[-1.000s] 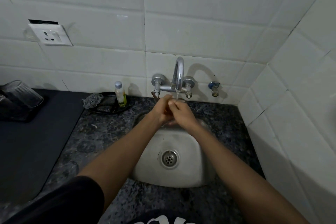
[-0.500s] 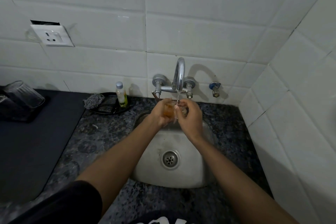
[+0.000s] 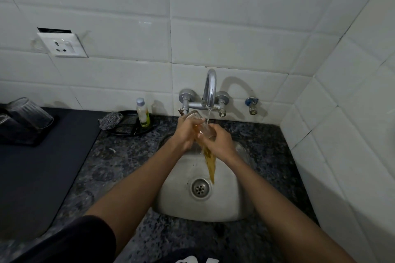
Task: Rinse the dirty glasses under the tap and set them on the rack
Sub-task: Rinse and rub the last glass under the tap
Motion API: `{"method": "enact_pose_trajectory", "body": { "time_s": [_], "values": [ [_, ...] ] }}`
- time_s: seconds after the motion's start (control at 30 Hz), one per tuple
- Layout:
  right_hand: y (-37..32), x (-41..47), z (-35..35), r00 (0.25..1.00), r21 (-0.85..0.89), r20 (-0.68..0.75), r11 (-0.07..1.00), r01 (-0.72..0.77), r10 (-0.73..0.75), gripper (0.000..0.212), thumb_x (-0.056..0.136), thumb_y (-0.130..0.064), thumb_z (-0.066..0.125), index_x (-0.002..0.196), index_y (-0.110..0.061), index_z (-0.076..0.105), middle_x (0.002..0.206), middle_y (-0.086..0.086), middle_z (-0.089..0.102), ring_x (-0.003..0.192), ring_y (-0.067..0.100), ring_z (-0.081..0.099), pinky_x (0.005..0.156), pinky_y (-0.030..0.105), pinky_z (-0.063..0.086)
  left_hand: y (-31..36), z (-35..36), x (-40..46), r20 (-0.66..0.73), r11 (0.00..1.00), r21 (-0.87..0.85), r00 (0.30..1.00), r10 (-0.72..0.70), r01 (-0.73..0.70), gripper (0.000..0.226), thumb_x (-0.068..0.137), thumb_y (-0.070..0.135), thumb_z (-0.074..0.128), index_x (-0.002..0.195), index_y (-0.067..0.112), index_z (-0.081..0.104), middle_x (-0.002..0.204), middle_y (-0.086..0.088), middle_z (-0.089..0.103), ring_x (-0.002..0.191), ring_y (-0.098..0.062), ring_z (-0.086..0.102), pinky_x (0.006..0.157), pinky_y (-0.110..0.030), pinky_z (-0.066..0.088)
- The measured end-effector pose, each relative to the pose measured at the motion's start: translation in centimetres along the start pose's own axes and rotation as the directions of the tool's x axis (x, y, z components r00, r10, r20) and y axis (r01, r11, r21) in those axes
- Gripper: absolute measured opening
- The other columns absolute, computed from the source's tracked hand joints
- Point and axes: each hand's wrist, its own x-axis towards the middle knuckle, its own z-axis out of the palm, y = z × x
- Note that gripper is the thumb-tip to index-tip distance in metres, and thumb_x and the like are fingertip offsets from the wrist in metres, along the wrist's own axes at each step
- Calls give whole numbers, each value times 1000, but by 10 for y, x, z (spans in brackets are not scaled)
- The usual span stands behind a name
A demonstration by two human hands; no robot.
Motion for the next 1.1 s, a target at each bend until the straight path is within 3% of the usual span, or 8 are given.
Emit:
{"method": "enact_pose_trajectory", "body": {
  "time_s": [0.13, 0.37, 0.63, 0.73, 0.8, 0.87, 1.0, 1.1],
  "values": [
    [-2, -2, 0, 998, 31, 15, 998, 55, -55, 49, 90, -35, 80, 133, -22, 63, 114, -12, 68, 101, 4, 65, 85, 23, 56, 5, 3, -1, -35, 996, -81, 999, 30, -33, 64, 75, -20, 66, 126, 14, 48, 90, -11, 68, 79, -25, 71, 71, -39, 60],
    [-1, -7, 7, 973, -42, -108, 979, 199, -202, 53, 88, -36, 81, 134, -21, 60, 120, -4, 63, 108, 11, 61, 90, 26, 52, 17, 3, -3, 68, 994, -32, 992, 105, -103, 78, 60, -23, 58, 129, 14, 53, 102, -13, 66, 90, -28, 66, 77, -43, 57],
    [1, -9, 7, 976, -23, -57, 977, 211, -212, 57, 89, -34, 80, 139, -22, 56, 126, -4, 60, 112, 11, 58, 90, 23, 47, 17, -2, -9, 193, 989, -4, 971, 145, -147, 77, 64, -29, 60, 127, 15, 53, 105, -12, 69, 92, -29, 68, 73, -39, 60],
    [3, -9, 4, 966, -7, -76, 969, 248, -248, 53, 88, -31, 81, 135, -24, 58, 121, -8, 61, 109, 8, 60, 90, 27, 52, 17, -2, -9, 202, 994, -4, 973, 107, -109, 80, 72, -29, 60, 137, 16, 51, 109, -12, 70, 97, -28, 69, 83, -41, 59],
    [4, -11, 1, 955, -27, -104, 961, 277, -278, 57, 89, -31, 80, 140, -24, 57, 124, -8, 60, 111, 4, 58, 92, 25, 53, 16, -1, -8, 233, 995, 1, 967, 100, -103, 61, 81, -20, 63, 132, 12, 54, 110, -14, 68, 102, -32, 65, 92, -47, 54],
    [5, -16, -1, 934, -125, -120, 938, 322, -336, 61, 95, -37, 73, 149, -22, 50, 136, -4, 56, 122, 8, 55, 101, 23, 49, 14, 0, -6, 275, 993, -1, 955, 114, -118, 32, 91, 4, 69, 121, 7, 58, 108, -15, 64, 104, -36, 60, 96, -52, 50],
    [7, -18, -2, 794, -483, -83, 721, 496, -602, 66, 101, -43, 63, 155, -10, 43, 155, 9, 47, 142, 23, 46, 115, 39, 42, 10, 4, -8, 218, 999, -31, 976, -4, 11, 45, 102, 42, 55, 131, 7, 54, 116, -19, 67, 109, -33, 65, 89, -44, 56],
    [7, -15, 0, 773, -501, -30, 679, 536, -633, 71, 100, -41, 66, 157, -8, 40, 158, 15, 42, 147, 32, 41, 120, 45, 39, 10, 6, -10, 178, 999, -5, 983, -41, 43, 44, 104, 47, 49, 112, 8, 69, 107, -14, 72, 102, -27, 69, 92, -44, 52]
  ]
}}
